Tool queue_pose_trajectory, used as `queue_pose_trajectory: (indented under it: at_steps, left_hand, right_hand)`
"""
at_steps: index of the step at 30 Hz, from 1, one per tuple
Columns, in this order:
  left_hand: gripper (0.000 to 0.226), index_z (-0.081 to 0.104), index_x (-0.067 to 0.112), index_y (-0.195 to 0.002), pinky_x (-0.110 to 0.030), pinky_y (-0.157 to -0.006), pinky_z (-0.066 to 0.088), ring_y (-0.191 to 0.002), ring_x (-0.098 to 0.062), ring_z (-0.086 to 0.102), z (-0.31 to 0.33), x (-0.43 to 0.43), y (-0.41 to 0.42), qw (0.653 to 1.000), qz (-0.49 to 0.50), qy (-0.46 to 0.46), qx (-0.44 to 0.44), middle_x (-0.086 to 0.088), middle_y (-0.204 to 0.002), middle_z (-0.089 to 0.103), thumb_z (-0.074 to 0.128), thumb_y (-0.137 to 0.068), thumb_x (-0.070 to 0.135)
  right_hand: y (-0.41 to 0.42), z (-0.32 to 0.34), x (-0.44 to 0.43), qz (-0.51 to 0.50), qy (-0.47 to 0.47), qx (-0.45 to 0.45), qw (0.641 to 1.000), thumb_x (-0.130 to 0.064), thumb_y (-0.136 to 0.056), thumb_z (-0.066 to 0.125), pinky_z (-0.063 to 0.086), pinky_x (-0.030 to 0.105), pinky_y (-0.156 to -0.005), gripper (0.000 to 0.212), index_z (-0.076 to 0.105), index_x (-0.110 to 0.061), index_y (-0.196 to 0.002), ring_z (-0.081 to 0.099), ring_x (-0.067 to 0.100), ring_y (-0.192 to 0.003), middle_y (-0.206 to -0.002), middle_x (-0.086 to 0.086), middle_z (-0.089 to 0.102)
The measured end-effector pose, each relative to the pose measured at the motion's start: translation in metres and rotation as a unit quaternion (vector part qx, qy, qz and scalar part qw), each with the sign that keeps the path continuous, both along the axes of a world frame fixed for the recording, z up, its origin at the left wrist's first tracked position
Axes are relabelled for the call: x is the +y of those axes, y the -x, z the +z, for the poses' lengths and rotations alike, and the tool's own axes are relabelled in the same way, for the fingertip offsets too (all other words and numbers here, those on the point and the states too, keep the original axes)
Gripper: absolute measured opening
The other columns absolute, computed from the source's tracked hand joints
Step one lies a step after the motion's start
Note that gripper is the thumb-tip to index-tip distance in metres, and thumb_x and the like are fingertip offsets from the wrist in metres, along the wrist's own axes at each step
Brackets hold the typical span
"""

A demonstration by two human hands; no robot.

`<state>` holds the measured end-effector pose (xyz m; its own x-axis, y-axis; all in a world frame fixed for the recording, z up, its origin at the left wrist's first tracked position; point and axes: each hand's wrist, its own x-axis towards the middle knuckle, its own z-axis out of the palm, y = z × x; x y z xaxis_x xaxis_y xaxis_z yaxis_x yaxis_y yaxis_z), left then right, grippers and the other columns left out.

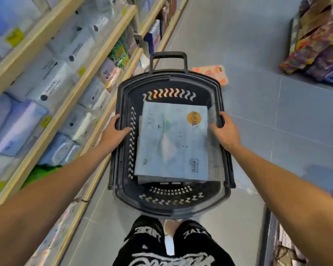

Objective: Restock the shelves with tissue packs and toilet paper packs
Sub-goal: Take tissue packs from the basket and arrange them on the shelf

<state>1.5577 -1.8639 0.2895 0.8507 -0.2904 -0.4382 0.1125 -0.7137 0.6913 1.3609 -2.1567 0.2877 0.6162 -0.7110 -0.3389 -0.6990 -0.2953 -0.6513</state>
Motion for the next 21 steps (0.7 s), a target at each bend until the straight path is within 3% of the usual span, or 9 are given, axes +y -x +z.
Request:
queue_pose_trajectory:
  at_steps: [4,8,12,14,21]
  left_hand:
    - [0.068,0.027,0.026,-0.148,-0.035,-0.101,0.039,-0.133,-0.026,0.041,-0.037,-0.023,-0.037,1.0,0.01,0.002,0.018,-0.002,-0.152,0.033,0.062,-0.09,0.03]
    - [0.067,0.027,0.022,-0.148,-0.026,-0.099,0.031,-0.137,-0.021,0.034,-0.08,-0.043,-0.074,1.0,0.006,-0.008,0.017,0.001,-0.154,0.03,0.061,-0.091,0.027]
    - [0.066,0.028,0.028,-0.147,-0.038,-0.107,0.036,-0.138,-0.023,0.035,-0.126,-0.057,-0.11,0.999,0.004,-0.025,0.032,0.001,-0.153,0.031,0.062,-0.09,0.028]
    - [0.066,0.027,0.028,-0.147,-0.036,-0.107,0.035,-0.138,-0.022,0.034,-0.149,-0.063,-0.126,0.999,0.004,-0.032,0.032,0.001,-0.153,0.032,0.061,-0.091,0.027]
    - [0.068,0.024,0.029,-0.148,-0.039,-0.114,0.029,-0.142,-0.021,0.028,-0.23,-0.077,-0.174,0.998,-0.027,-0.042,0.042,0.003,-0.156,0.026,0.061,-0.091,0.026]
  right_hand:
    - [-0.037,-0.035,-0.023,-0.002,-0.011,0.015,1.0,-0.046,-0.081,0.055,0.046,0.044,-0.096,0.066,0.036,-0.027,-0.141,0.055,0.03,-0.114,-0.127,0.01,0.056]
    - [-0.074,-0.08,-0.039,-0.008,-0.023,0.028,0.999,-0.044,-0.079,0.057,0.047,0.038,-0.092,0.067,0.037,-0.025,-0.14,0.057,0.027,-0.109,-0.123,0.009,0.057]
    - [-0.103,-0.126,-0.045,-0.014,-0.028,0.026,0.999,-0.042,-0.078,0.055,0.048,0.036,-0.084,0.066,0.039,-0.021,-0.139,0.057,0.023,-0.101,-0.12,0.008,0.057]
    - [-0.117,-0.151,-0.048,-0.016,-0.023,0.032,0.999,-0.034,-0.084,0.058,0.044,0.032,-0.078,0.06,0.038,-0.02,-0.138,0.054,0.02,-0.095,-0.119,0.008,0.057]
    - [-0.153,-0.232,-0.051,-0.04,-0.049,0.025,0.998,-0.028,-0.086,0.061,0.044,0.028,-0.084,0.061,0.035,-0.022,-0.141,0.051,0.015,-0.102,-0.126,0.007,0.052]
